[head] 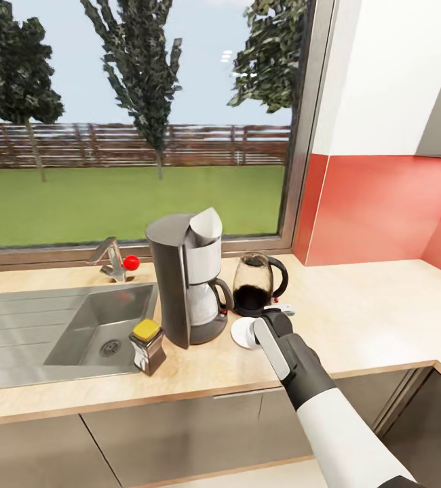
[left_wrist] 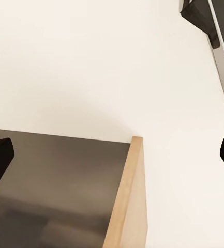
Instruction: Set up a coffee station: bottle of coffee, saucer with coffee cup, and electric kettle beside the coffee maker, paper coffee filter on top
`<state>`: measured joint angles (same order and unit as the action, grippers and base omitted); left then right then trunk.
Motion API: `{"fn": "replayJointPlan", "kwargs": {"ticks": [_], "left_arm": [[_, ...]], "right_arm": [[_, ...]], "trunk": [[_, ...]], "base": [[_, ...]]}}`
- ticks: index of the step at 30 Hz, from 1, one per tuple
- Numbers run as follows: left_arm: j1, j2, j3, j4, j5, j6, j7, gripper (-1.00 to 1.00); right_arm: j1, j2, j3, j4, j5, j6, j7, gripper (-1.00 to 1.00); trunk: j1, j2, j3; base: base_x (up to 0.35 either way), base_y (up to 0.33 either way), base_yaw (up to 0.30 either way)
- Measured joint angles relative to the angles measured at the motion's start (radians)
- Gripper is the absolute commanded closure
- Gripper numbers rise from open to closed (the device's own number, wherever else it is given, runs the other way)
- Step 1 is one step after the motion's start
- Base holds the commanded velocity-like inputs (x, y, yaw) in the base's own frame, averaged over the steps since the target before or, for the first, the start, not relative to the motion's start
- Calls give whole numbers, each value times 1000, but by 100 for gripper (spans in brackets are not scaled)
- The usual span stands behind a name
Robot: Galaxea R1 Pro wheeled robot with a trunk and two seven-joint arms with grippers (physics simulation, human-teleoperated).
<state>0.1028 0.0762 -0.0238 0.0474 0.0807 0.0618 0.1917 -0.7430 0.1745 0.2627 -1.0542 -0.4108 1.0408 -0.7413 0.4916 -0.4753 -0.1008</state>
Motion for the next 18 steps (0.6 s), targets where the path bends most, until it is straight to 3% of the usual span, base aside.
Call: {"fn": "replayJointPlan", "kwargs": {"ticks": [5, 12, 18], "left_arm": [[0, -1, -1, 0, 0, 0, 0, -100], [0, -1, 1, 0, 0, 0, 0, -100], [0, -1, 1, 0, 0, 0, 1, -100]], "right_arm": [[0, 0, 0, 2, 1, 0, 0, 100], [0, 0, 0, 5, 1, 0, 0, 100], [0, 0, 0, 5, 1, 0, 0, 100]], "trunk": [[0, 0, 0], [0, 0, 0], [0, 0, 0]], "base": [[26, 0, 0], [183, 76, 0], [21, 8, 0]]}}
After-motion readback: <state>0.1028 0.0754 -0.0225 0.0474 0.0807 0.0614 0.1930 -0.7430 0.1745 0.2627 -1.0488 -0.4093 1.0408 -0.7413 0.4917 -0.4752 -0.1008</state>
